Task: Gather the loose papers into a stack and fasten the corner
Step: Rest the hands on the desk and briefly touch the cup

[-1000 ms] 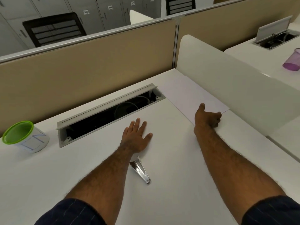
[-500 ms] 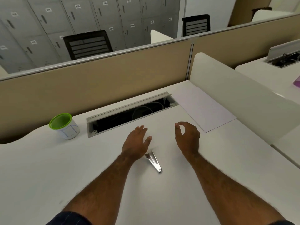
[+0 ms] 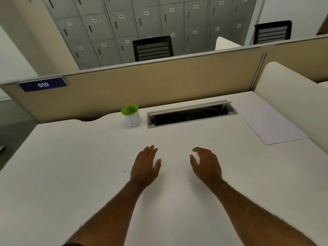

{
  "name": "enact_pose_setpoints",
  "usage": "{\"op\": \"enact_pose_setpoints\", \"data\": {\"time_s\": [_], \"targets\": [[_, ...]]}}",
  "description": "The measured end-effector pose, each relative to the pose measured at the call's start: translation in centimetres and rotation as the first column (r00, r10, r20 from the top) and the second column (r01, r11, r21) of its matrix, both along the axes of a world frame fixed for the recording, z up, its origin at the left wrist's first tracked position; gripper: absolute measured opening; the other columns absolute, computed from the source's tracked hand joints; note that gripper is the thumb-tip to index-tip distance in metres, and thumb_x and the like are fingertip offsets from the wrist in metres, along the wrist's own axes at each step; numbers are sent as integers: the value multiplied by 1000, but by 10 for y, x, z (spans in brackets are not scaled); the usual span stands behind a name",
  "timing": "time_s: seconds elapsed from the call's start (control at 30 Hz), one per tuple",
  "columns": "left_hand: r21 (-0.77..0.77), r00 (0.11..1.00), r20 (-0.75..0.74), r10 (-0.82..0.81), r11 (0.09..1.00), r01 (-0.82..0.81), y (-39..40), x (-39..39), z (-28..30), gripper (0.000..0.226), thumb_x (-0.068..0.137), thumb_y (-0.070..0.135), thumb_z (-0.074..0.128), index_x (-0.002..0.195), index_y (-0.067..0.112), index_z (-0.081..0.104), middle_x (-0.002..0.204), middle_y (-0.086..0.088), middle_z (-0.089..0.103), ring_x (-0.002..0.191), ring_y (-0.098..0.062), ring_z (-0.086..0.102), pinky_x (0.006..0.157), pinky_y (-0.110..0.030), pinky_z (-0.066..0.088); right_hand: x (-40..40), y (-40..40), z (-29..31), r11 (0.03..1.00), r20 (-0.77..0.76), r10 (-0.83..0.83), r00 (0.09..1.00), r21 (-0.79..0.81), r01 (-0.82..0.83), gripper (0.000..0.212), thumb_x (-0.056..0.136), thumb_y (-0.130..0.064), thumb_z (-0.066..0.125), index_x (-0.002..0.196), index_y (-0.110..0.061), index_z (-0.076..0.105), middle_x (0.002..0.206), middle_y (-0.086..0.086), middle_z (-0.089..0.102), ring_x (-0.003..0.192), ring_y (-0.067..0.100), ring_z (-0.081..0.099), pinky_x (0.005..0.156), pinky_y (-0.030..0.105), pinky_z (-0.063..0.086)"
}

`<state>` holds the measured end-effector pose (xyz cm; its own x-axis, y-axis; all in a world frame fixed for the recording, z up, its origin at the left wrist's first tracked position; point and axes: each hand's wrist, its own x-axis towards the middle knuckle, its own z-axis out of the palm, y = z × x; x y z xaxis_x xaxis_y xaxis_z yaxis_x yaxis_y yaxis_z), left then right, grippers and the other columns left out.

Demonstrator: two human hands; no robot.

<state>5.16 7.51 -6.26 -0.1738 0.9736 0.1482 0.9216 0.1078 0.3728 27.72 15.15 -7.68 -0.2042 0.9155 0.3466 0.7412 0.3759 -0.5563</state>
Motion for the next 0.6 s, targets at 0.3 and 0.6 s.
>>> {"op": "enact_pose_setpoints", "data": {"time_s": [0.3, 0.6], "targets": [[-139, 916, -32, 400, 906, -400, -110, -83, -36, 60, 101, 40, 33, 154, 14, 25, 163, 0, 20, 151, -14, 14, 122, -31, 9, -26, -67, -36, 936, 199, 190, 961, -334, -116, 71, 93, -57, 34, 151, -20, 18, 160, -8, 13, 146, 9, 13, 118, 26, 14], [-350, 914, -137, 382, 845, -406, -143, -132, -57, 80, 95, 64, 14, 155, 16, -7, 163, 4, -15, 151, -13, -11, 123, -35, -1, -63, -77, -42, 955, 424, 195, 884, -288, -72, 91, 84, -72, 7, 151, -11, -5, 161, 3, -4, 148, 16, -6, 120, 32, 0]]}}
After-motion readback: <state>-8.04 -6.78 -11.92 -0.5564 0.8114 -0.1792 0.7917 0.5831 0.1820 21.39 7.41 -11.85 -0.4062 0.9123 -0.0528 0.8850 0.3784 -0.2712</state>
